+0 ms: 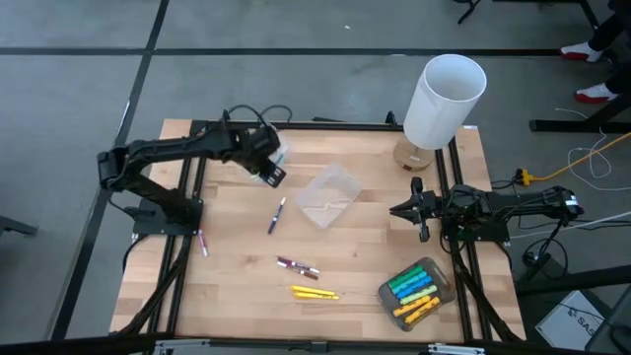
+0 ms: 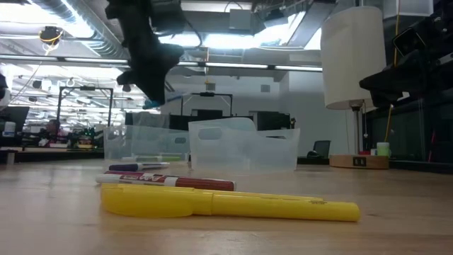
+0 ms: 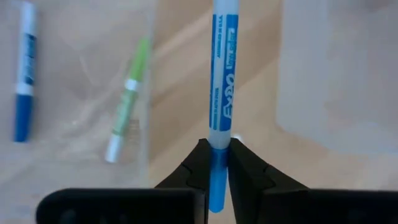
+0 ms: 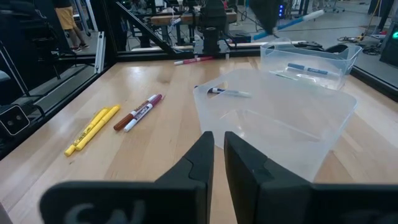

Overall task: Pick & Place Markers
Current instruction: Put the blue marker into the transparent bin

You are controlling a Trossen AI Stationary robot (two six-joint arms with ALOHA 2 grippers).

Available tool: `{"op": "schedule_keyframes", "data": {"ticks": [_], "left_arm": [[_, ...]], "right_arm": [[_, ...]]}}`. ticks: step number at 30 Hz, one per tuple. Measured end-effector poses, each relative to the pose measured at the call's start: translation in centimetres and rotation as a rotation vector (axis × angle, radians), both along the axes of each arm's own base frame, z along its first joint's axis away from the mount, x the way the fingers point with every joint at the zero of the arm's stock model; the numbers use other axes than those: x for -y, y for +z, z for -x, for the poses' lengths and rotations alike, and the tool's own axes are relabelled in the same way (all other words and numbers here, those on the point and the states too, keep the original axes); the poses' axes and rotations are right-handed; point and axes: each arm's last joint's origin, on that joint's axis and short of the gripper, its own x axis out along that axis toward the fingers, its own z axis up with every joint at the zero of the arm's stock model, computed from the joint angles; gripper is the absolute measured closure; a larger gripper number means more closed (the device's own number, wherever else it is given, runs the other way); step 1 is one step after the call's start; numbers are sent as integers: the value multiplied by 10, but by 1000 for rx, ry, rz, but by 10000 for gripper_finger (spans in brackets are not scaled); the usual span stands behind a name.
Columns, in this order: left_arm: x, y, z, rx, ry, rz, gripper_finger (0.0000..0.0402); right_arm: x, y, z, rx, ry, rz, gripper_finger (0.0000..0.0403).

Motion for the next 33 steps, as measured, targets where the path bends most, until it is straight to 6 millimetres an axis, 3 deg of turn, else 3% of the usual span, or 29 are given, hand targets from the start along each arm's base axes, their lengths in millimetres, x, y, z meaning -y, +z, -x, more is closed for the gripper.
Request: {"op": "schedule_keyframes", "data": {"ticks": [9, 16, 33], "left_arm": [[-49, -1, 29, -58, 45, -55, 375], [-73, -2, 49, -101, 57, -75, 375], [-97, -45, 43, -243, -25, 18, 375]], "right_arm": [[0, 0, 0, 0, 0, 0, 363], [0, 0, 0, 0, 0, 0, 363], [0, 0, 0, 0, 0, 0, 363]]}}
